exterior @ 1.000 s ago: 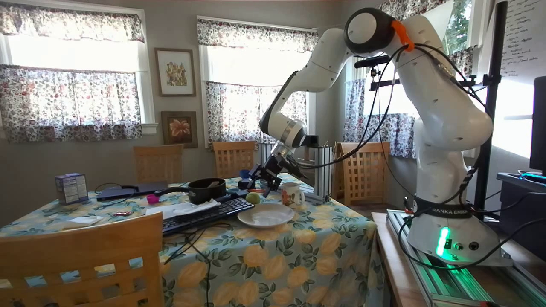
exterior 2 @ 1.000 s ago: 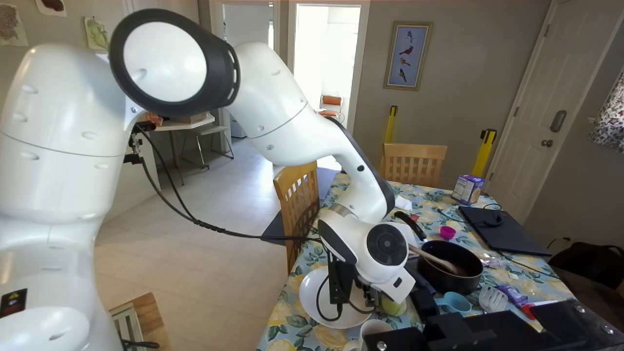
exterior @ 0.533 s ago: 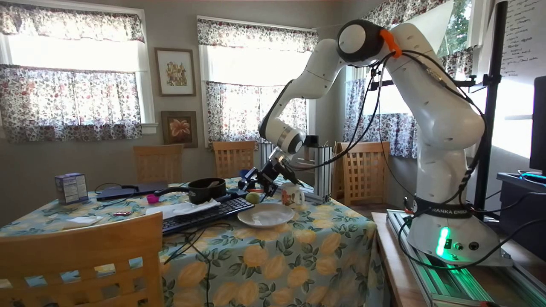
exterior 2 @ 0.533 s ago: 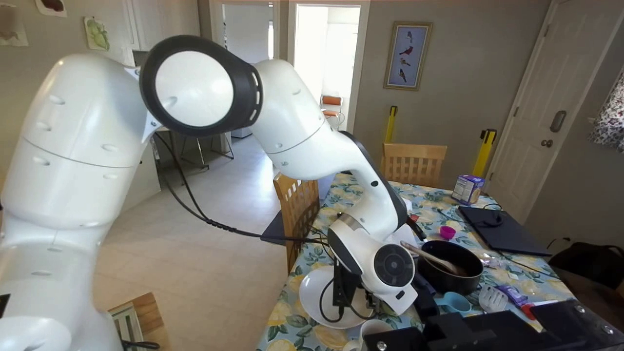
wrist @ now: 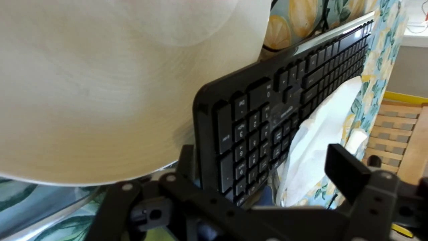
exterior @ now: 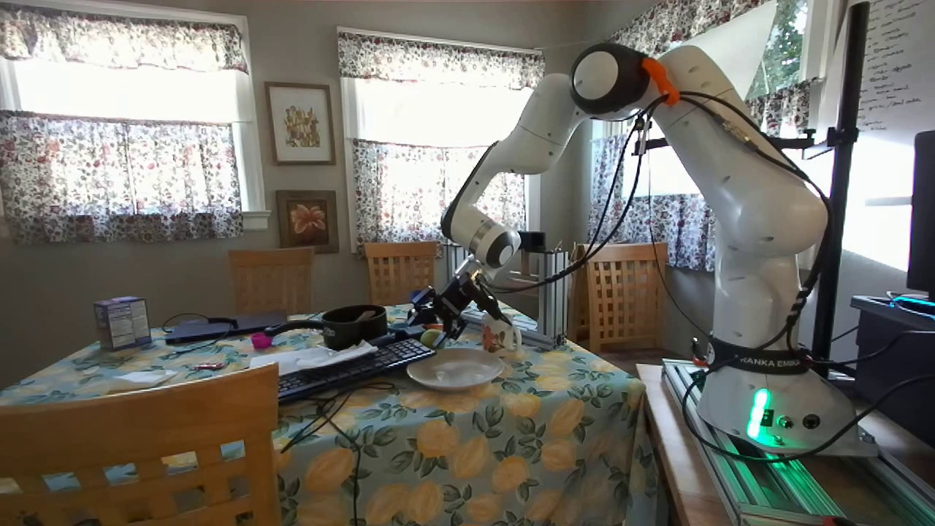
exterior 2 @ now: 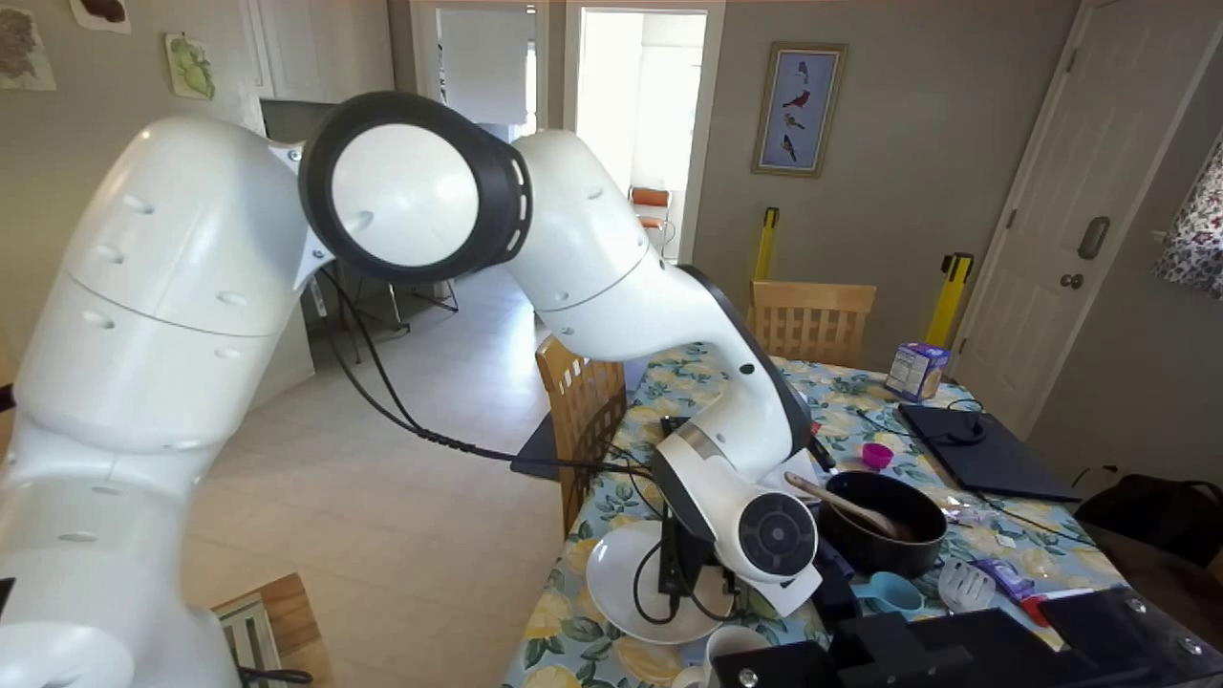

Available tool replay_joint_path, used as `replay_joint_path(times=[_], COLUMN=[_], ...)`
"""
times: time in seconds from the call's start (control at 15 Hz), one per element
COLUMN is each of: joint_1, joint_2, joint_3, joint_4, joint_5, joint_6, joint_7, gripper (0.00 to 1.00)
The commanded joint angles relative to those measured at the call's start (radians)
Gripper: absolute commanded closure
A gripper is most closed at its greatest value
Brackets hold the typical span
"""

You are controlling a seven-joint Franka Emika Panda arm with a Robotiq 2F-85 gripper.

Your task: Pick up the computer keyboard and put it on top of the pot

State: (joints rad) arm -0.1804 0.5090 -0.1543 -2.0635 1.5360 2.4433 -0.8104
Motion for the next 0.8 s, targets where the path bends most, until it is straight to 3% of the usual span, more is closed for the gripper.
replay_joint_path(times=[0.0, 0.73], joint_1=[-0.016, 0.0], joint_2=[0.035, 0.067], joint_3=[0.011, 0.003], joint_4=[0.042, 0.063], joint_5=[0.068, 0.096], joint_6=[-0.027, -0.022], joint_7=[-0.061, -0.171], gripper=[0.0, 0.0])
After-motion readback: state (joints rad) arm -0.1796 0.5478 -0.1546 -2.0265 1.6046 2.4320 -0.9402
